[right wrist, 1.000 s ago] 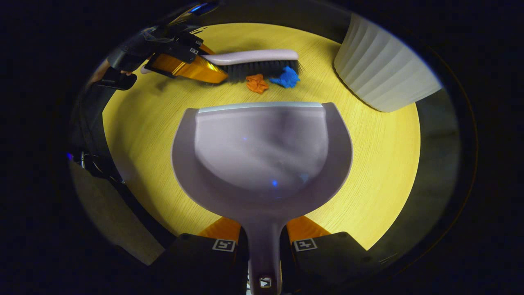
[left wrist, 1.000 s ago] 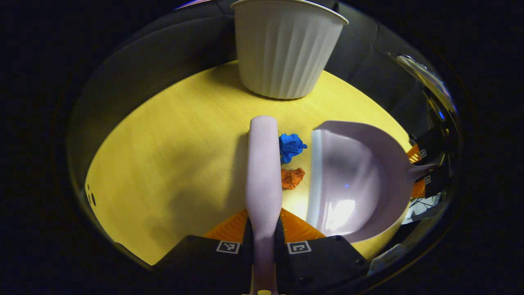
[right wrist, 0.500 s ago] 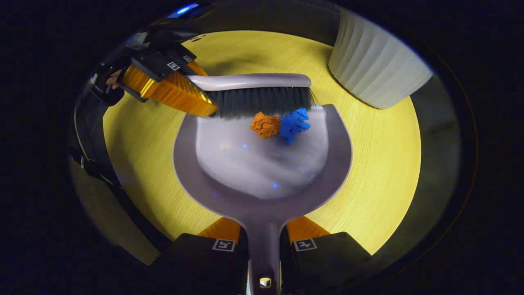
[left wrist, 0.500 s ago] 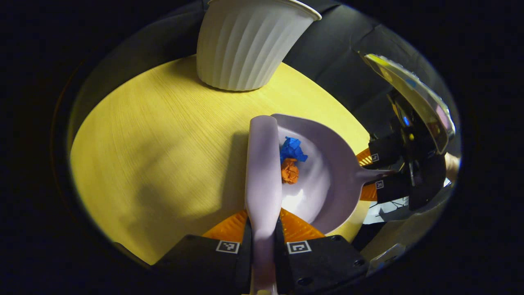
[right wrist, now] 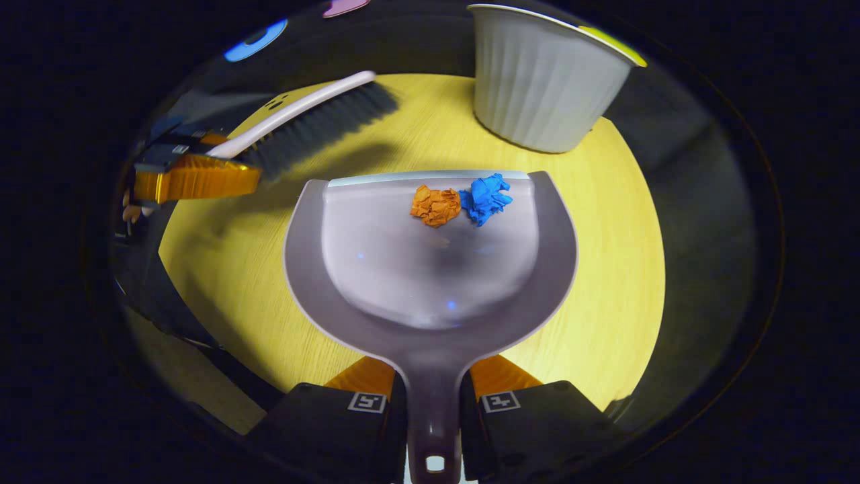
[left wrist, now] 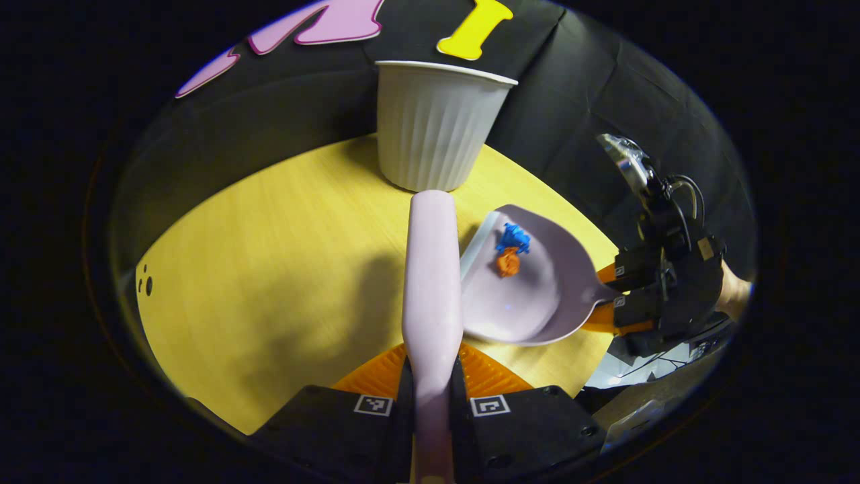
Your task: Pick up the small broom and dustpan from the desktop, sweep the trash into the dustpan with the broom, and then empty the trash into the garbage bin.
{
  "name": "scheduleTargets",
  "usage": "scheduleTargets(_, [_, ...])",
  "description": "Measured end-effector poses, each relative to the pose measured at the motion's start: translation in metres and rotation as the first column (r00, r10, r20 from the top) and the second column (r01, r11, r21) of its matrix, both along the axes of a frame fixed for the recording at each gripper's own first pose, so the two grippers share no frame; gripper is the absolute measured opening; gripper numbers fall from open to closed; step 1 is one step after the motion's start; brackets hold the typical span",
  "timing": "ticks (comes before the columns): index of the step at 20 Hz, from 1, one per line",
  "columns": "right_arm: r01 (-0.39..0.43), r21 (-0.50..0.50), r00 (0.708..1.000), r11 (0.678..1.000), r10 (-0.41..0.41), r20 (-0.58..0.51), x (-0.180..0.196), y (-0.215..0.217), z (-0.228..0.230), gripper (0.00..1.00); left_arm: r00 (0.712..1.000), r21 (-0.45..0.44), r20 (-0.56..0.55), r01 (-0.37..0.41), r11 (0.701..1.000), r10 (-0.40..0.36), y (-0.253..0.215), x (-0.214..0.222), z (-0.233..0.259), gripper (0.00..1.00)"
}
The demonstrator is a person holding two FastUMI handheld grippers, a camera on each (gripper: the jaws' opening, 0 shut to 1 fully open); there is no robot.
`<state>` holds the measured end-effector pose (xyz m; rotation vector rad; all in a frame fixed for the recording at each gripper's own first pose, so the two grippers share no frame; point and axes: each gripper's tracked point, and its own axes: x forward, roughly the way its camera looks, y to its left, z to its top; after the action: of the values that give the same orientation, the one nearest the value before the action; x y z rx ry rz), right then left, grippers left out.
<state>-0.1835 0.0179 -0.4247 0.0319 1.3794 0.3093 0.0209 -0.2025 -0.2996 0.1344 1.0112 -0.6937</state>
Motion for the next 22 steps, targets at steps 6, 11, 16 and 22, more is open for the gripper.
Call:
scheduleTargets(6, [0.102,-0.069,0.995,0.992,-0.101,0.024,0.025,-0.064,0.072,0.37,0.996,0.078,-0.006,-0.088,0.993,0.088,0.073,-0.024,-0.012,0.28])
scheduleTargets(11, [0.175,-0.074,0.983,0.982,-0.170,0.068,0.069,-0.097,0.129,0.36,0.991,0.082,-0.041,-0.124,0.989,0.127,0.099,-0.048,-0.033,0.28])
scheduleTargets(16, [0.222,-0.117,0.972,0.968,-0.210,0.103,0.116,-0.127,0.157,0.36,0.986,0.059,-0.073,-0.145,0.988,0.149,0.110,-0.068,-0.042,0.28])
scheduleTargets(22, [0.159,-0.259,0.986,0.953,-0.138,0.097,0.174,-0.162,0.168,0.37,0.982,0.040,-0.080,-0.166,0.985,0.168,0.125,-0.072,-0.046,0.28])
